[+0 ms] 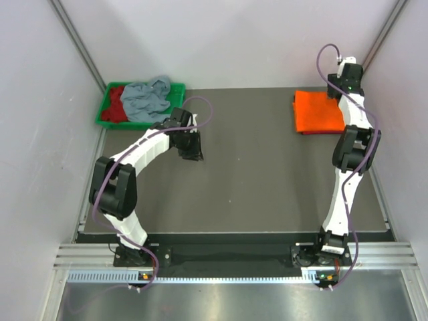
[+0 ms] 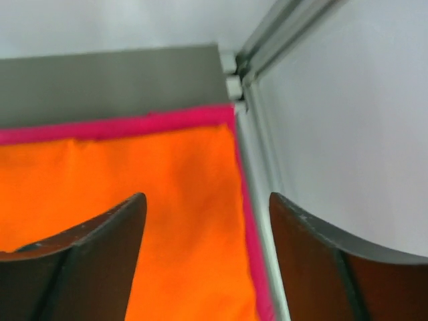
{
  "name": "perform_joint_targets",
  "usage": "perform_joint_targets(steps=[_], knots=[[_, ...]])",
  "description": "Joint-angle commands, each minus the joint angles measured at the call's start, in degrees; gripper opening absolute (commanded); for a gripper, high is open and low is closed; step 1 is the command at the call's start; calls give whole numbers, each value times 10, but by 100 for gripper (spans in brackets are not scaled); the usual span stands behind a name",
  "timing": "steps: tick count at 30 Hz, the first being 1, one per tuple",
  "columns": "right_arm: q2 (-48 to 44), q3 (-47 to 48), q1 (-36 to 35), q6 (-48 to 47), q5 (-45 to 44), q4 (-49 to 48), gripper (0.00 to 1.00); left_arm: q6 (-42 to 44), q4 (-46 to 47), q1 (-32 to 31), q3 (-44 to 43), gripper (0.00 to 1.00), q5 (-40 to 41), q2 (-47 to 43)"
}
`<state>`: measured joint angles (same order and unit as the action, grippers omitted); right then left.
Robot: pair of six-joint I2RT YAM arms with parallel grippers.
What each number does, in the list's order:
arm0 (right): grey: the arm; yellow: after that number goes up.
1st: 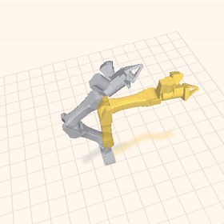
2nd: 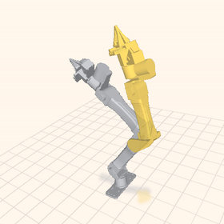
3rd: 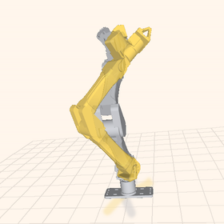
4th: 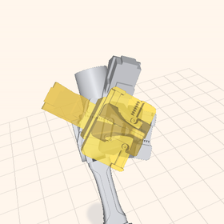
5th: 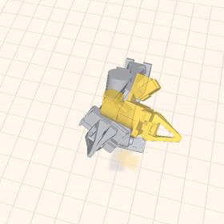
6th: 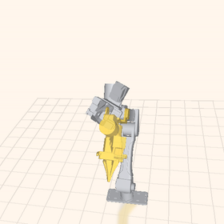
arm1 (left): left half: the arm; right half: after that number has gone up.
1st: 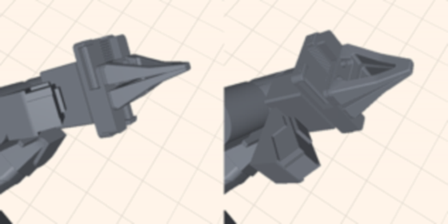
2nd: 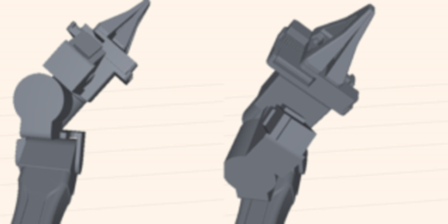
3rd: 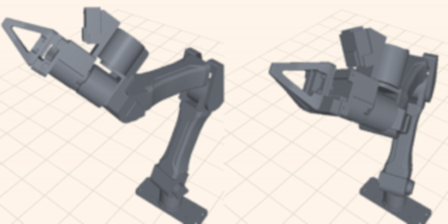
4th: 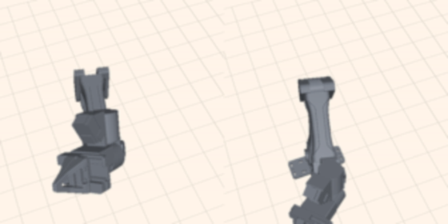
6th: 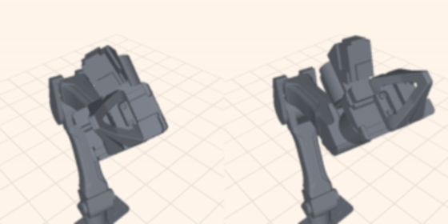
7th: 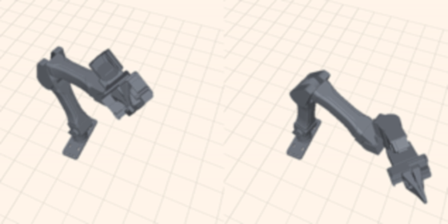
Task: Fold and stack the t-shirts
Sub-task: Neatly place the folded tshirt to the corner, then reset both grippers
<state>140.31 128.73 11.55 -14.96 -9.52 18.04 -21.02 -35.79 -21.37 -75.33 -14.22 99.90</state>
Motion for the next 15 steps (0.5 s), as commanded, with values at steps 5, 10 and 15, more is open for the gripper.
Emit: perform_joint_targets(steps=[5,10,15], knots=[[-254,-144,-44,210,-19,86,100,15,63,2,13,33,-37,-103],[-442,-336,-82,267,76,139,100,18,87,3,20,35,-44,-169],[-640,-533,-119,314,165,163,100,7,108,3,17,40,-78,-252]])
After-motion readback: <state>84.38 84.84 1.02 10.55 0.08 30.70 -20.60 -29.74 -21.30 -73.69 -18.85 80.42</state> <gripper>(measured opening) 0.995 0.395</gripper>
